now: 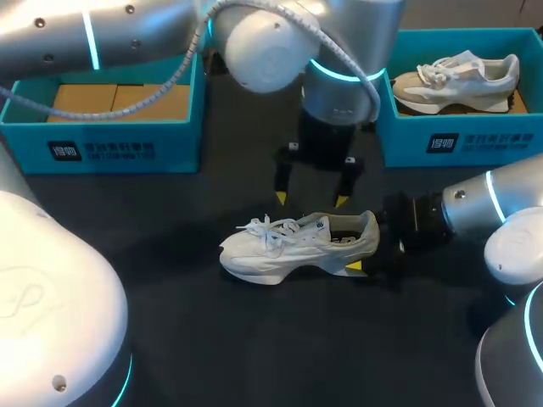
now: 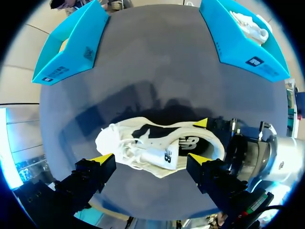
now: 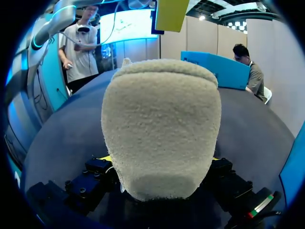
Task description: Take the shoe out of the shoebox, open the shoe tongue, remove and reinsert the insole, then place the shoe into the shoebox
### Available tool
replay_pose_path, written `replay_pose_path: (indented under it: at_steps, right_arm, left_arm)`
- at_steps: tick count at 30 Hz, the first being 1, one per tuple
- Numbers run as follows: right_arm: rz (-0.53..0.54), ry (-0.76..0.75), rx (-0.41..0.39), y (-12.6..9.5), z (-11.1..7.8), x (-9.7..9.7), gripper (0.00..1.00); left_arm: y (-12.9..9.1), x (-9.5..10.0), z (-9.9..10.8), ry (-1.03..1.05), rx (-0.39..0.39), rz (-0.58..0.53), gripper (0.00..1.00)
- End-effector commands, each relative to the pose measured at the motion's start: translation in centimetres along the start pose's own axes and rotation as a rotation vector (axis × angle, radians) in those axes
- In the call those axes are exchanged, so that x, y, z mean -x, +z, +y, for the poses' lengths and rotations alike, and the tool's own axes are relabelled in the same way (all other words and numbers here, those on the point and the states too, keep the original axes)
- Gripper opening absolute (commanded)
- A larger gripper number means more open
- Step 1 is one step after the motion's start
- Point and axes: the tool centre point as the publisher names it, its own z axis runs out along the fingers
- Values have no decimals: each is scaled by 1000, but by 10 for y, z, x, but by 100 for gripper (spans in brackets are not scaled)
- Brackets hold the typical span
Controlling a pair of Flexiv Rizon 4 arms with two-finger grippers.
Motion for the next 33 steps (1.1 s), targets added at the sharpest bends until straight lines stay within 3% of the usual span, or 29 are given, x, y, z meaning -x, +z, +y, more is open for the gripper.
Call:
replay_pose_path:
  at_steps: [1, 11, 22, 33]
  right_arm:
    - [0, 1, -8, 7, 0, 2, 0]
    - [0, 1, -8, 7, 0, 2, 0]
    - [0, 1, -8, 7, 0, 2, 0]
    - [0, 1, -8, 7, 0, 2, 0]
  left_arm:
    - [13, -17, 1, 3, 7, -39, 100]
    - [35, -29, 1, -2, 18, -95, 100]
    - [50, -23, 3, 6, 41, -131, 100]
    - [67, -16, 10, 16, 10, -191, 100]
